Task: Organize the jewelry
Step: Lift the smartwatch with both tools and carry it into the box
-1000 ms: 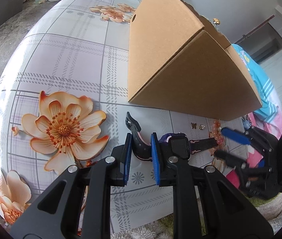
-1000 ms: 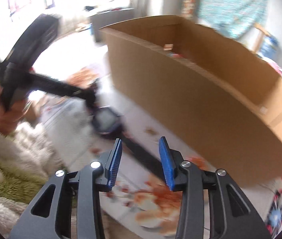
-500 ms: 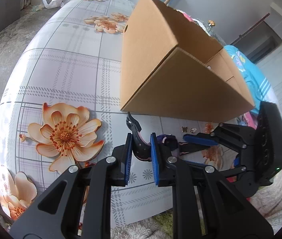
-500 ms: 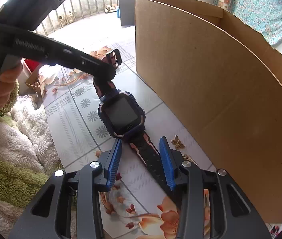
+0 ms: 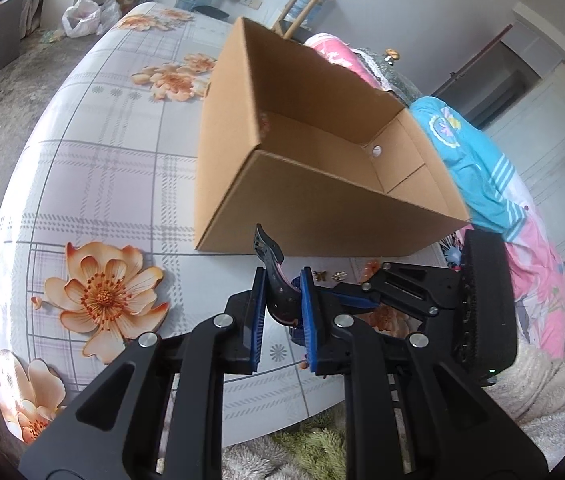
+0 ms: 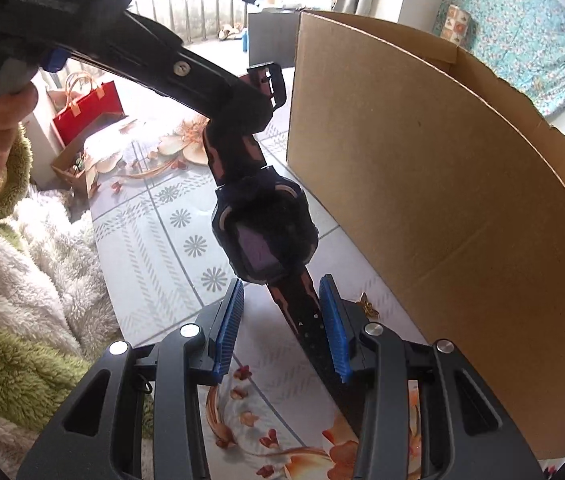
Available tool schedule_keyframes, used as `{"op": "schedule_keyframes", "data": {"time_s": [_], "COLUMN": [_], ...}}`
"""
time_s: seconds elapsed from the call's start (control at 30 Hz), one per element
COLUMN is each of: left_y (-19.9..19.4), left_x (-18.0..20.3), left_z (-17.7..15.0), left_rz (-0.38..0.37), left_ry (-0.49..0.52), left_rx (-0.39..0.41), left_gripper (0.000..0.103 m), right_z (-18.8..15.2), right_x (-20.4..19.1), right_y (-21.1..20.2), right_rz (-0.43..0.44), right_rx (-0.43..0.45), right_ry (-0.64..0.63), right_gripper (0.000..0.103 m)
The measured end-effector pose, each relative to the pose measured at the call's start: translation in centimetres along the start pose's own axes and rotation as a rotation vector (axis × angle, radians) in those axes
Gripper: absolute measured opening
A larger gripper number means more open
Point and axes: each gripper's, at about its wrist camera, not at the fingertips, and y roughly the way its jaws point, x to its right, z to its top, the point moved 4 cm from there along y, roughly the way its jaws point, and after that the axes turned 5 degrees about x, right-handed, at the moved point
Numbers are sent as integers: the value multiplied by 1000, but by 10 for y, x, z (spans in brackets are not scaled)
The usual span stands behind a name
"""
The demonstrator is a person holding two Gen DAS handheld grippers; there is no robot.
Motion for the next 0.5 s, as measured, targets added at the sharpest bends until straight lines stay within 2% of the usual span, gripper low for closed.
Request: {"op": "schedule_keyframes", "data": {"time_s": [0.17,0.2,0.23,0.5], "left_y": [-11,-14,-17,-51], "left_x": [18,22,26,45], "left_z": [3,4,5,28], "left_rz": [-17,-21,-19,19], "left_ry": [62,75,86,167], "left_rx": [35,47,56,150], "left_gripper": [15,15,15,16], "right_z": [0,-2,-2,18], "right_x": [-3,-3,-3,-2], "right_y": [3,3,2,-40], "right_rz": [-47,-59,-63,-178], "right_rx": [57,67,76,236], "right_ry": [43,49,56,88], "right_gripper": [38,30,27,21]}}
